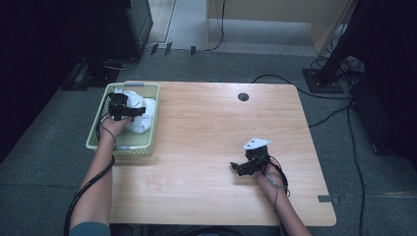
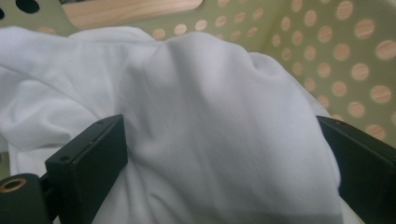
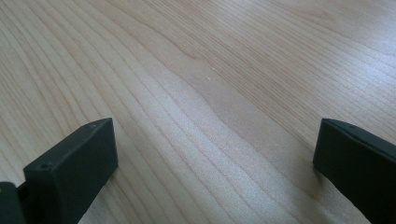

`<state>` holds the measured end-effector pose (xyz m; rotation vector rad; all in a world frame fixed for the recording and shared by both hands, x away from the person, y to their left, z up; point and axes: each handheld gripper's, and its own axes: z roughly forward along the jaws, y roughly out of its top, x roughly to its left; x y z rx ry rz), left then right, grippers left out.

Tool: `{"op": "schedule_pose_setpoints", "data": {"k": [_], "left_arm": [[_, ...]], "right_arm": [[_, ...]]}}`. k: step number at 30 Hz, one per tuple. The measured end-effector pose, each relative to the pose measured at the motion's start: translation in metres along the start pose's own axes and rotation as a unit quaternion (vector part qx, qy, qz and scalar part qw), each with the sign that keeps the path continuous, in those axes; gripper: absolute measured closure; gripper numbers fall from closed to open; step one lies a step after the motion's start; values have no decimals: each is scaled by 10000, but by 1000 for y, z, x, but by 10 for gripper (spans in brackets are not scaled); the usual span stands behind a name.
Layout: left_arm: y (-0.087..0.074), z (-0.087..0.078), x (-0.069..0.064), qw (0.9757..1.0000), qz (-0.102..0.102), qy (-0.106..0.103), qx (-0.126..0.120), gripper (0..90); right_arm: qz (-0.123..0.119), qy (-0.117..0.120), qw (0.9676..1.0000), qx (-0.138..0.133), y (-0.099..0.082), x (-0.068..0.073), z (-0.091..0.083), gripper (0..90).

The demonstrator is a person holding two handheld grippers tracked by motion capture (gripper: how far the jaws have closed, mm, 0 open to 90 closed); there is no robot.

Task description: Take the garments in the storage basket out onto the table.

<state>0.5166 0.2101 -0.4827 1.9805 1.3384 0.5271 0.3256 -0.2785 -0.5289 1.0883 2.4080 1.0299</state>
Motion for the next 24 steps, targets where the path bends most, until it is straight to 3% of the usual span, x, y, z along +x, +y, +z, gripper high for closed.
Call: {"op": "schedule_pose_setpoints", "data": {"k": [5,8,14,20,24], "left_arm": [[2,3,2,9999,37,-53,-93,60],[3,5,3,9998,171,-29,-108,63],[4,11,7,10000,10,-21,6,71],[4,14,14,9997,-136,-66,-168,70],[3,17,16,9999,-90,-46,-32,70]], "right_arm": [[0,0,10000,0,0,0,0,0],[1,0,10000,0,0,0,0,0],[0,0,10000,0,0,0,0,0],[2,1,10000,0,0,0,0,0],[7,-2,10000,3,0,0,0,0]]}}
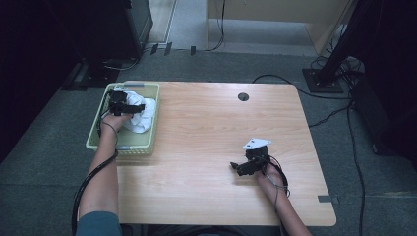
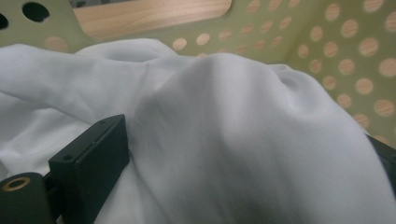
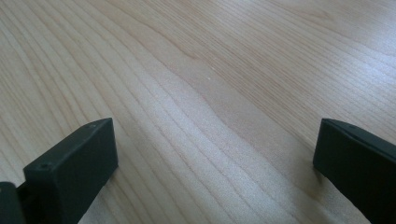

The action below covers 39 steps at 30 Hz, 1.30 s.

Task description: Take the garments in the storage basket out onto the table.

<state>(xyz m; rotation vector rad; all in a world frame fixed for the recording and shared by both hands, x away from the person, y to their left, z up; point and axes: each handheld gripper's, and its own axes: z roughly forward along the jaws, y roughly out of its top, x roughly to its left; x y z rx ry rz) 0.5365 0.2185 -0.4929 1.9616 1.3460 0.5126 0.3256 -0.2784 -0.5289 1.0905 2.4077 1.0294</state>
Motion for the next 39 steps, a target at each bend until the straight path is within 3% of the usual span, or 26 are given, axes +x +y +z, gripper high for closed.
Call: {"op": "schedule_pose_setpoints", "data": {"k": [6,11,16,20,28,30,34,39], "left_arm": [[-1,2,3,9999,-127,-88,39,71],[-3,9,3,9995,52,-68,311,70],[-3,10,7,9993,-214,-182,243,70],[-3,11,8,9991,-269,-221,236,55],[-8,12,9,9993,-114,-295,178,26],[-9,13,7,9996,13,-224,194,29],[-16,14,6,9988,470,-130,41,49],[-20,11,9,9984,541,-102,-97,129]], "right_arm": [[-6,2,10000,-3,0,0,0,0],[-7,1,10000,-3,0,0,0,0],[-6,2,10000,-4,0,0,0,0],[-6,2,10000,-3,0,0,0,0],[-7,1,10000,-4,0,0,0,0],[-8,2,10000,-2,0,0,0,0],[-8,1,10000,-4,0,0,0,0],[-8,2,10000,-3,0,0,0,0]]}}
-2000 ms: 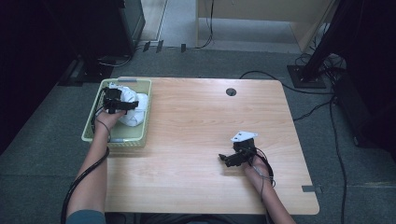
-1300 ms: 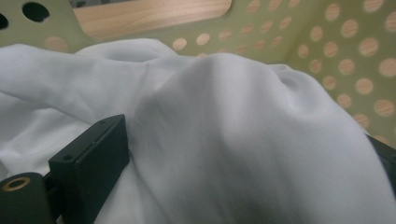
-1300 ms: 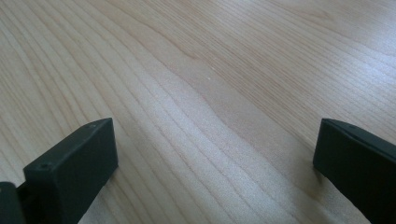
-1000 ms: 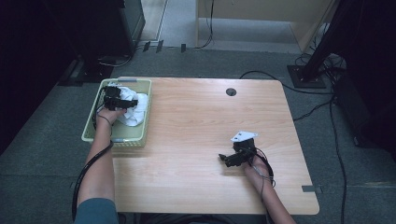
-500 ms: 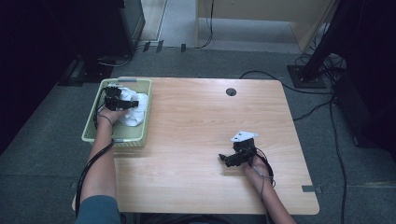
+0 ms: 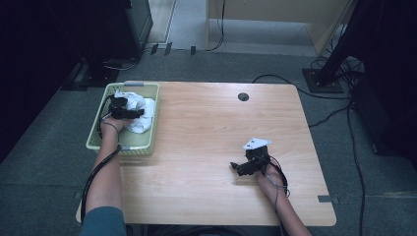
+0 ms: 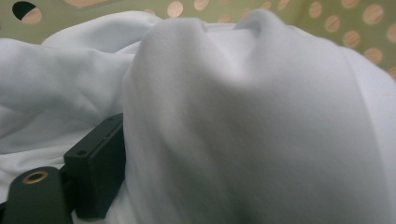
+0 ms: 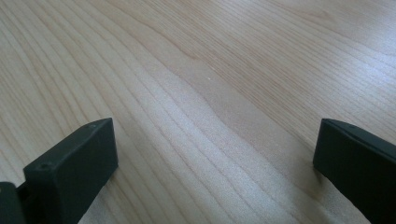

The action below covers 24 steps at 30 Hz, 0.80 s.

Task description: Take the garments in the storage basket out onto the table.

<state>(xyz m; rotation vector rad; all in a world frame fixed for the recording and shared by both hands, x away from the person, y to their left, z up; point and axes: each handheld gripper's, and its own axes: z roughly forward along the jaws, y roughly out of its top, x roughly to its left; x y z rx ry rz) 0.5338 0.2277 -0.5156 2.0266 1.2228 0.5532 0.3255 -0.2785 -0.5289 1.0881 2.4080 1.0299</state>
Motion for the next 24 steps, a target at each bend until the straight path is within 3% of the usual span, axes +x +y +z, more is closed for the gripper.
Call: {"op": "schedule_pose_setpoints", "data": {"k": [4,9,14,17,22,24], "left_arm": [[-1,-1,-1,10000,14,25,-36,166],[-3,-7,-2,9999,-58,23,-145,402],[1,-10,-7,9997,-161,163,-19,636],[3,-10,-8,9997,-247,28,0,670],[11,-12,-8,9982,-583,-111,11,695],[16,-14,-10,9985,-539,-113,-29,695]], "right_arm": [[1,0,10000,-1,0,0,0,0],[2,-1,10000,-1,0,0,0,0],[1,-2,10000,-1,0,0,0,0],[2,-2,10000,-1,0,0,0,0],[2,-2,10000,0,0,0,0,0],[0,-1,10000,-2,0,0,0,0]]}}
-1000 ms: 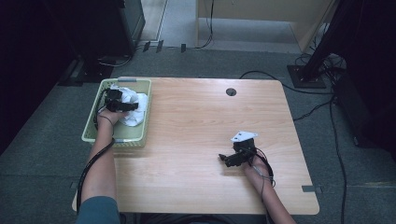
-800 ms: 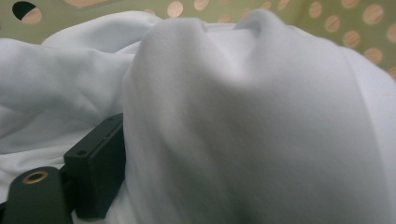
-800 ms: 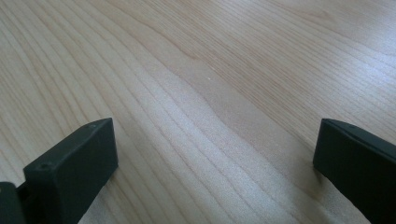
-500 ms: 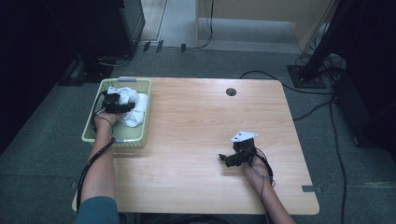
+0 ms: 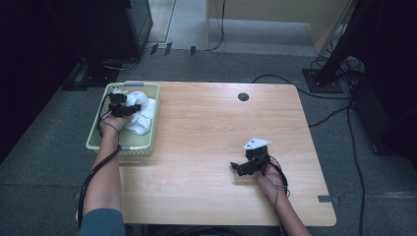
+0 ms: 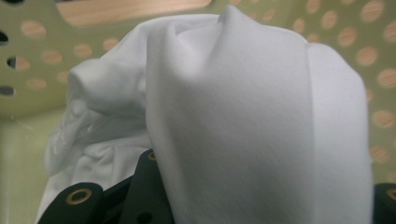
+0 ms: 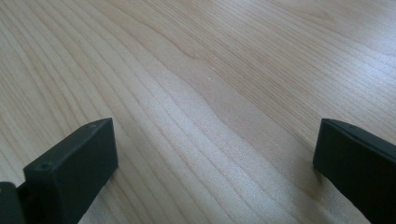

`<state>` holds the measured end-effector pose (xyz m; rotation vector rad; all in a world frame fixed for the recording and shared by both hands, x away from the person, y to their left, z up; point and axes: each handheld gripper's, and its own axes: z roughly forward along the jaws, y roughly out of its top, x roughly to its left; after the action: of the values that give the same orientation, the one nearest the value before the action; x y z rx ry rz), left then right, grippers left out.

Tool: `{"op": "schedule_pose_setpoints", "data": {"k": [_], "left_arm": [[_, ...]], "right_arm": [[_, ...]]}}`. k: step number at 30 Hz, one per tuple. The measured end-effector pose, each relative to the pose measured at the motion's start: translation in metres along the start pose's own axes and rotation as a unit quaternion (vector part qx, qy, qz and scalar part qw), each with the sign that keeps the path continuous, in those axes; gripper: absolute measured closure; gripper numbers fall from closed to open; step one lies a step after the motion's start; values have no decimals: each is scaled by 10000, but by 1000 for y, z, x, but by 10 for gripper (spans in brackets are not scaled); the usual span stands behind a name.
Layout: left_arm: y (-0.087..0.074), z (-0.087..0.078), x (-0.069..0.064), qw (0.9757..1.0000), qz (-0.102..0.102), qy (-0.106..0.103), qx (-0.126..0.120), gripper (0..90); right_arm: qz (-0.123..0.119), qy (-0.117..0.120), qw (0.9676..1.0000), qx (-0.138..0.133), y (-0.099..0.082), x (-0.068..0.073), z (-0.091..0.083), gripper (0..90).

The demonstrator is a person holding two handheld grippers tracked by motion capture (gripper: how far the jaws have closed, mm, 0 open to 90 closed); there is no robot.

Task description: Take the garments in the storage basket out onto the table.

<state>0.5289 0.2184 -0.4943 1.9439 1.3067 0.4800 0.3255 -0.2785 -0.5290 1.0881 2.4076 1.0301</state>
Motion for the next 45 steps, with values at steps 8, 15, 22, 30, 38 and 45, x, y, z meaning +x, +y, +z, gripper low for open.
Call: {"op": "schedule_pose_setpoints", "data": {"k": [8,15,22,30,38,45], "left_arm": [[15,-15,-12,9999,-69,82,-126,696],[15,-30,-17,9993,-211,108,-276,696],[17,-44,-22,9989,-234,88,-407,695],[25,-58,-34,9987,-239,80,-432,696],[32,-67,-47,9989,-185,139,-418,695],[35,-73,-54,9989,-196,65,-432,695]], "right_arm": [[4,-1,10000,1,0,0,0,0],[4,-1,10000,4,0,0,0,0],[2,0,10000,2,0,0,0,0],[1,0,10000,1,0,0,0,0],[0,0,10000,1,0,0,0,0],[-2,0,10000,3,0,0,0,0]]}}
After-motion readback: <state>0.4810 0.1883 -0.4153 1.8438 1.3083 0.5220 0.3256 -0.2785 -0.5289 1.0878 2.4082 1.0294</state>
